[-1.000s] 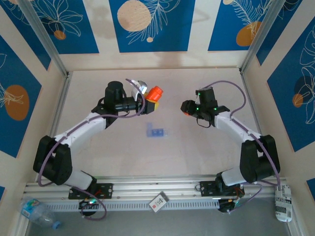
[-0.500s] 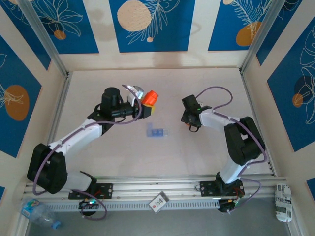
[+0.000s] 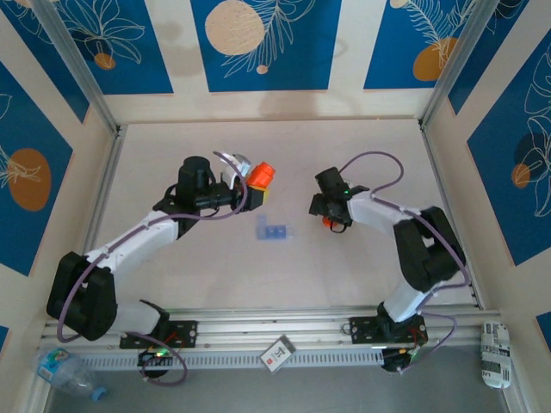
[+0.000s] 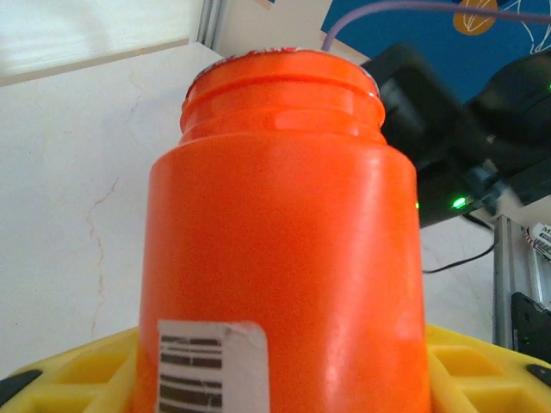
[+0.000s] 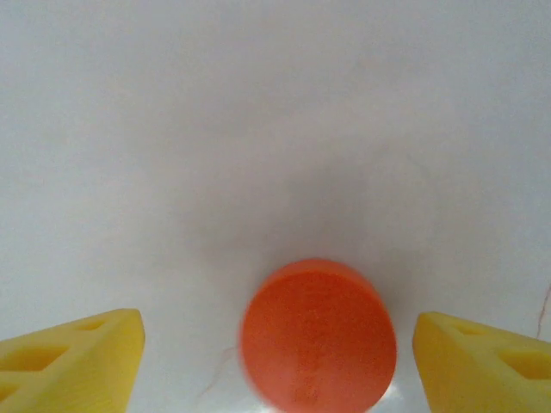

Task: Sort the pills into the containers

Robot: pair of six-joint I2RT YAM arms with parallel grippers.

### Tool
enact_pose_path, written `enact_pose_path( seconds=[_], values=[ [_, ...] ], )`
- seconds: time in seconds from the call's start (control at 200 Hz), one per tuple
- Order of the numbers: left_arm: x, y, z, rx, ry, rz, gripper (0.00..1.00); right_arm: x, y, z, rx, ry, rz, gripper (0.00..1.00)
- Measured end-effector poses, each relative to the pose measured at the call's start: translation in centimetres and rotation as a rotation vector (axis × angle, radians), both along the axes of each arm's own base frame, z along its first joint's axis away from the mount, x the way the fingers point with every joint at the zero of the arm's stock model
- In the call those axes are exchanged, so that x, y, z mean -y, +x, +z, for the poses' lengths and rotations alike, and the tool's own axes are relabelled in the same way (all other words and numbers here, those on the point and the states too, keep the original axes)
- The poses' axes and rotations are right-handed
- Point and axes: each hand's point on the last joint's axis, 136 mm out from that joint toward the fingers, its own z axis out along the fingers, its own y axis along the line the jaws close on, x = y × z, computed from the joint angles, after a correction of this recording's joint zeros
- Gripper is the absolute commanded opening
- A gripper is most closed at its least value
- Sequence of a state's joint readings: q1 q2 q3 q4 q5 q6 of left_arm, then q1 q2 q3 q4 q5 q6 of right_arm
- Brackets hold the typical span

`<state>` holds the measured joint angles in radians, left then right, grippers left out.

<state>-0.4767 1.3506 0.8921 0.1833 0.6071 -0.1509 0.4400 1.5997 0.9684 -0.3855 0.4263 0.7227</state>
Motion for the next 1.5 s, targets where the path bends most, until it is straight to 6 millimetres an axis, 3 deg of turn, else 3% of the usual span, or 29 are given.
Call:
enact_pose_path(
  seconds=[0.16, 0.315, 0.5, 0.705, 0.955, 1.295, 1.501],
  values=[
    [-0.3, -0.2, -1.4, -0.032, 0.015, 0.017, 0.0, -2.2, 0.7, 5.4, 0.102, 0.191, 0.118, 0.58],
    [-0.9, -0.4, -3.0, -0.085, 0.039, 0.048, 0.0, -4.7, 2.3, 6.6, 0.079, 0.359, 0.212, 0.38],
    [-1.6, -0.8, -3.3, -0.113, 0.054, 0.08, 0.0, -8.5, 3.5, 3.9, -0.03, 0.481, 0.307, 0.29],
    [-2.6, -1.3, -4.2, -0.155, 0.094, 0.124, 0.0, -10.8, 2.5, 0.0, -0.152, 0.526, 0.345, 0.28],
    [-3.8, -2.8, -6.3, -0.208, 0.138, 0.147, 0.0, -12.2, 1.0, -1.1, -0.169, 0.55, 0.382, 0.28],
    [-3.9, -2.9, -6.6, -0.216, 0.144, 0.148, 0.0, -14.2, -1.9, -2.5, -0.219, 0.544, 0.426, 0.27],
    [-3.9, -3.0, -6.8, -0.22, 0.146, 0.148, 0.0, -14.3, -3.3, -2.8, -0.237, 0.544, 0.433, 0.27]
  ],
)
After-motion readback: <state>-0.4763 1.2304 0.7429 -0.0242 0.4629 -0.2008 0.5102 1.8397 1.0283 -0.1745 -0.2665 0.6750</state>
